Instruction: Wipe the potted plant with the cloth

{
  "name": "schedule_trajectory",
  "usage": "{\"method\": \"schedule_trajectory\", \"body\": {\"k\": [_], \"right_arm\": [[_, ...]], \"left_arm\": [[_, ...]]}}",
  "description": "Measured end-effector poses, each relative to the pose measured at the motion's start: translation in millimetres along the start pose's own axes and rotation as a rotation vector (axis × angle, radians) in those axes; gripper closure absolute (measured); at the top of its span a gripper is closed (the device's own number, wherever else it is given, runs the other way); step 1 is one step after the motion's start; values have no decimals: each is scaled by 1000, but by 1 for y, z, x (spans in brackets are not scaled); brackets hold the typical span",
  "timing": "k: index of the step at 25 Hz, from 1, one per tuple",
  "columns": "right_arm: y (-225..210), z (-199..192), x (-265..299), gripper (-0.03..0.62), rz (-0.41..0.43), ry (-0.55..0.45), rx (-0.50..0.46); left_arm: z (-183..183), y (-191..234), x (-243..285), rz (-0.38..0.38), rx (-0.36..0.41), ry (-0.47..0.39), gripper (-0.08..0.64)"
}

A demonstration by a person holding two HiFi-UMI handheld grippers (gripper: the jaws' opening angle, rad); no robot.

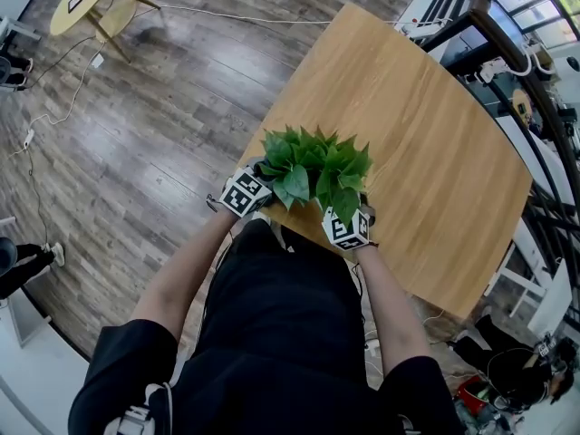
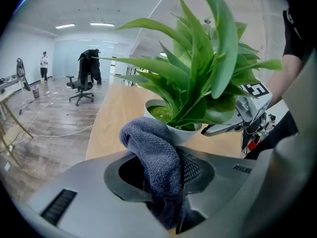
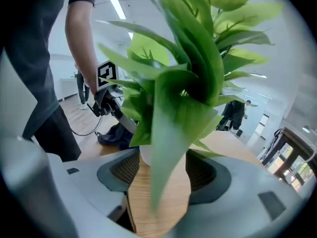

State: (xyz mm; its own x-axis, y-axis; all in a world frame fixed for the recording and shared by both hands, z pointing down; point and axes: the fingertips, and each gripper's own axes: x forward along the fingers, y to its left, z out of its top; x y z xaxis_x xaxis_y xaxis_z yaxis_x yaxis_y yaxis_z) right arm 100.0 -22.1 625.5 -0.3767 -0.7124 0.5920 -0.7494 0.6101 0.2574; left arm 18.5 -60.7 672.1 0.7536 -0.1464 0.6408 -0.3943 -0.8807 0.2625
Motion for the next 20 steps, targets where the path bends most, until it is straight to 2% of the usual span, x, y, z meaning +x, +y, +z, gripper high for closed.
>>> {"method": "schedule_trajectory", "body": {"k": [5,10,14,20], "right_arm": [[13,-6,15,318,64,14,-49],[11,-2,19,318,19,15,25],[5,-2,21,318,-29,35,86],[13,-5,23,318,-45,47,96]], "left_arm": [[0,-6,4,-25,14,-7,416],[-2,-14,4,-28,29,3,416],[-11,-38,6,-85,55,24,416],[-20,-55,5,-145,87,40,416]]}}
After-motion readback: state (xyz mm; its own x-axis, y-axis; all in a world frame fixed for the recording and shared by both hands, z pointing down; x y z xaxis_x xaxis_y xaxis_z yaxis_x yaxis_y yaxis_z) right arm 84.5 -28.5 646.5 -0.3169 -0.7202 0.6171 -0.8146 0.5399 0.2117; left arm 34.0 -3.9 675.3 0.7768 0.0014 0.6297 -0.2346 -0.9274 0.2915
